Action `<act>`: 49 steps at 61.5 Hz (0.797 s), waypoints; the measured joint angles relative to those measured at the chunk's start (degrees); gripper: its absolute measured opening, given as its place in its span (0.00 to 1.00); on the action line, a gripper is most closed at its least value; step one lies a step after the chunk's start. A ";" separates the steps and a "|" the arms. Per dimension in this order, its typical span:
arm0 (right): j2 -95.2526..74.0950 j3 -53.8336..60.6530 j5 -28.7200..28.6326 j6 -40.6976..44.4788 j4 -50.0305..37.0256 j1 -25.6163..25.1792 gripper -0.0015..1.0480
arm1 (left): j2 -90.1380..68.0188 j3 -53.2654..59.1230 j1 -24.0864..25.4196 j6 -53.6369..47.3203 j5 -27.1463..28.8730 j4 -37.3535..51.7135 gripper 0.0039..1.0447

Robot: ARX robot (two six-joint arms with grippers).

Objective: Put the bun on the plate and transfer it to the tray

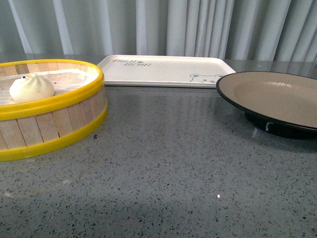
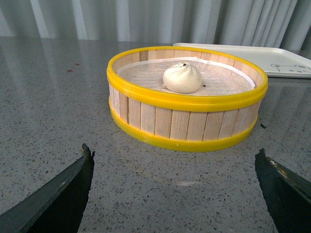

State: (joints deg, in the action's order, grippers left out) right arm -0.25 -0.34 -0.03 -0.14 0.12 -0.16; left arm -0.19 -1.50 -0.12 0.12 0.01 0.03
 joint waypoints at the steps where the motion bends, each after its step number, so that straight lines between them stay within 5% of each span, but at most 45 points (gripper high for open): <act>1: 0.00 0.00 0.00 0.00 0.00 0.00 0.92 | 0.00 0.00 0.00 0.02 0.00 0.00 0.94; 49: 0.00 0.00 0.00 0.00 0.00 0.00 0.92 | 0.00 0.00 0.00 0.02 0.00 0.00 0.94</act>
State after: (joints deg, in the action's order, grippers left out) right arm -0.25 -0.34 -0.03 -0.14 0.12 -0.16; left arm -0.19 -1.50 -0.12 0.14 0.01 0.03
